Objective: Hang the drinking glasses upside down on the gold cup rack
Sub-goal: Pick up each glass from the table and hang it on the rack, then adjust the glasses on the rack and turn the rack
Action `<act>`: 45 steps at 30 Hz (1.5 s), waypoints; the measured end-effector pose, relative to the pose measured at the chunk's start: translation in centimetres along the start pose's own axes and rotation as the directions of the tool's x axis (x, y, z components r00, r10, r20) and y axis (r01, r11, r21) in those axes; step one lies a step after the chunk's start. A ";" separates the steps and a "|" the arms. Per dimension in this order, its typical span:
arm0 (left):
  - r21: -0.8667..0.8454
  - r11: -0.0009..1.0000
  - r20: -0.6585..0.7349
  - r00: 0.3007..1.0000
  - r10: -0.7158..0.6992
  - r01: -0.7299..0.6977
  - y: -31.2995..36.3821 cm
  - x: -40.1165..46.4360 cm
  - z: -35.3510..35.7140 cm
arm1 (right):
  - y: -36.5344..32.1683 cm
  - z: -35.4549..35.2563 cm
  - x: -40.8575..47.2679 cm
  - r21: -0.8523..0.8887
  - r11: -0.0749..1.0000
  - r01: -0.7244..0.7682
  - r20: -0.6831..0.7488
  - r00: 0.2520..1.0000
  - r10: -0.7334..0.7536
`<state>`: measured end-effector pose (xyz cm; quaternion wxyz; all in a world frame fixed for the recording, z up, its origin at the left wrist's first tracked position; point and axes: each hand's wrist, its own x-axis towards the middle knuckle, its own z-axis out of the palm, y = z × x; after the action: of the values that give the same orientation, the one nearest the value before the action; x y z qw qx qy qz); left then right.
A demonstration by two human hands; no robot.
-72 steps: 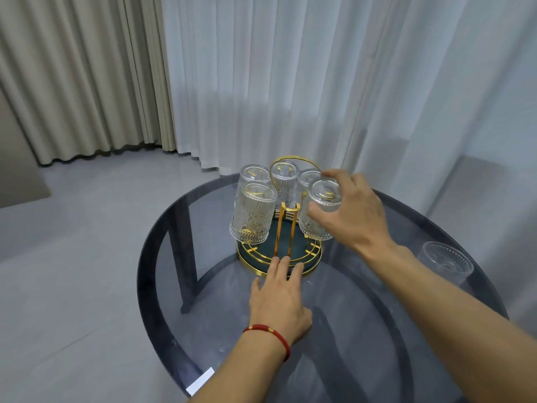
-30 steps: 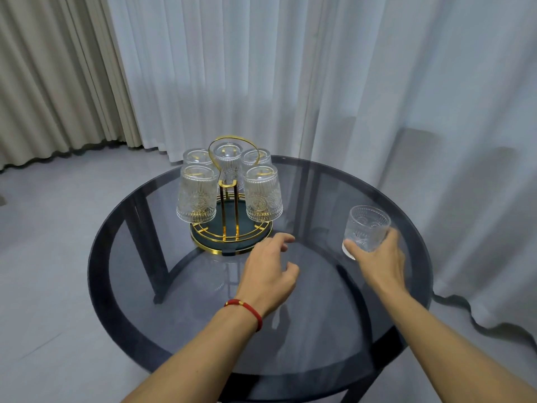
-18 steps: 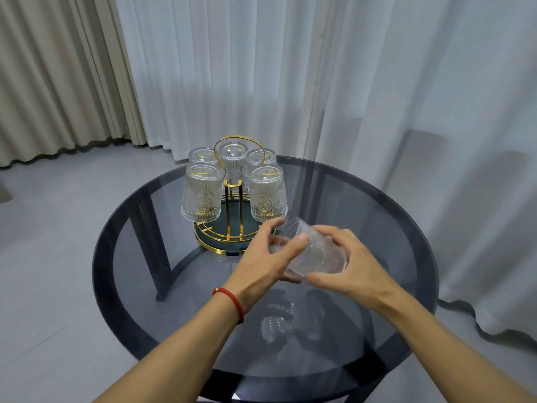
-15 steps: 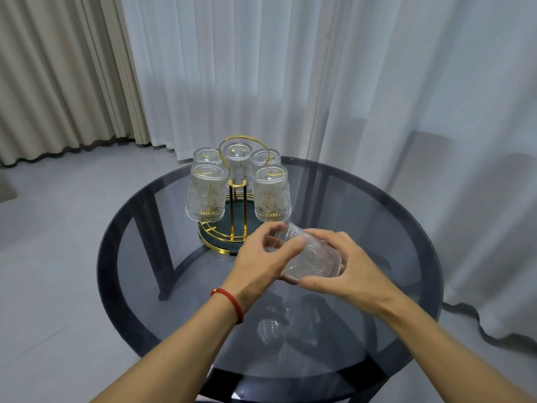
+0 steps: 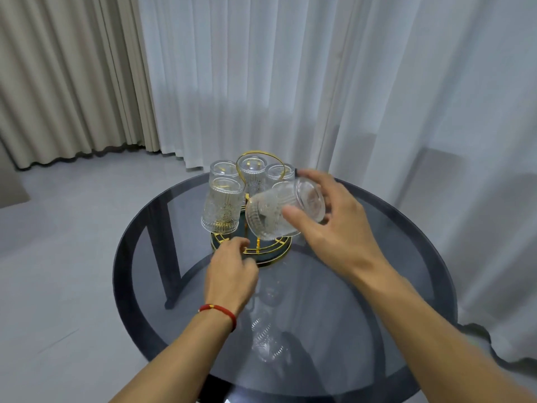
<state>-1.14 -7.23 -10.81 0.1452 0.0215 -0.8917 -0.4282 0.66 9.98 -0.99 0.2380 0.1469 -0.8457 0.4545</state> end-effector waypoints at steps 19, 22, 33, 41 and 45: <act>0.388 0.883 0.309 0.940 0.144 -0.263 -0.1 -1.4 3.5 | -0.3 7.4 6.7 -0.458 0.880 0.125 0.107 0.991 -0.085; 0.408 0.876 0.309 0.941 0.135 -0.259 0.0 -1.4 3.6 | 0.8 8.3 6.7 -0.502 0.855 0.130 0.116 0.990 -0.083; 0.435 0.857 0.320 0.937 0.139 -0.276 -0.1 -1.1 3.6 | 3.3 8.8 6.6 -0.614 0.764 0.200 0.166 0.978 -0.123; 0.447 0.850 0.276 0.947 0.165 -0.279 -0.1 -1.3 4.2 | 4.8 5.2 5.3 -0.188 0.981 -0.042 -0.253 0.967 -0.008; 0.448 0.847 0.313 0.937 0.152 -0.287 -0.3 -1.3 4.4 | 6.6 3.5 4.7 -0.053 0.989 -0.137 -0.271 0.955 0.118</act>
<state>-1.17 -3.85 -13.93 0.0625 -0.1031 -0.9782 -0.1691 -7.37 10.47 -4.76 0.3250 0.0209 -0.8294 0.4540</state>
